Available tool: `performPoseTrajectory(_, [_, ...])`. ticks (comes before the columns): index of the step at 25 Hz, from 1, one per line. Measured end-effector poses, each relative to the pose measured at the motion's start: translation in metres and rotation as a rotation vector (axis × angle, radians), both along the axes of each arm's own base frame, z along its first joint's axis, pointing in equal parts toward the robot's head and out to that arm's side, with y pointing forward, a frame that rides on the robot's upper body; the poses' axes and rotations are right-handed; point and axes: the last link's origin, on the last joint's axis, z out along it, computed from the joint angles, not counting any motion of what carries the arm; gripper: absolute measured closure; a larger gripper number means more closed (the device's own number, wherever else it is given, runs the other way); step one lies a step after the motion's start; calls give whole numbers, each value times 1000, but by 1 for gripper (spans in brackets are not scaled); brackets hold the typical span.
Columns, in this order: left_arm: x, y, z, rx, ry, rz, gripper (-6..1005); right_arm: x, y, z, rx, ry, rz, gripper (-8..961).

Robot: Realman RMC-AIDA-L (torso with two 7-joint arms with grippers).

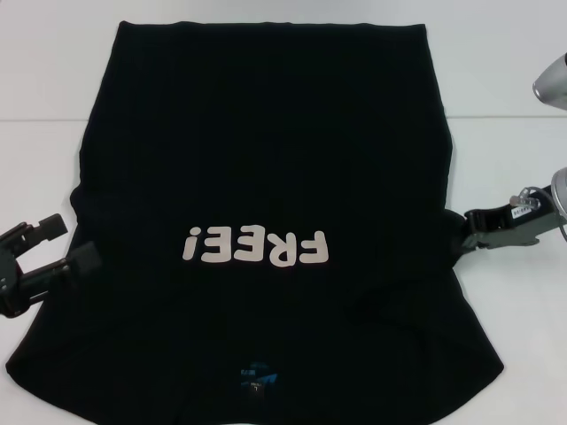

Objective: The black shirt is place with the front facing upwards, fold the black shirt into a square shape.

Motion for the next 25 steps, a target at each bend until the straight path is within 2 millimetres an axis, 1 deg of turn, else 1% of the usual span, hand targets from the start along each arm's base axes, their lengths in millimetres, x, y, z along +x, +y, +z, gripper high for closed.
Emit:
performPoseTrajectory(2, [0,0,0,0,1,-1,127,-2,1,1,8,31,3,880])
performPoseTrajectory(8, [1,1,0,-3,-2,-5,128,-12,6,4,53,122,20,918])
performPoseTrajectory(14, [2,2,1,-4,-4,-10,128,-23,16,-2,134,203,45,890])
performPoseTrajectory(17, [2,2,1,-4,-4,-11,129,-25,19,-11,175,223,35,876])
performPoseTrajectory(21, [2,2,1,-5,-3,-11,129,-28,18,-27,204,270,49,857])
performPoseTrajectory(25, [2,3,1,-2,-2,-8,130,-31,15,-35,214,343,74,781])
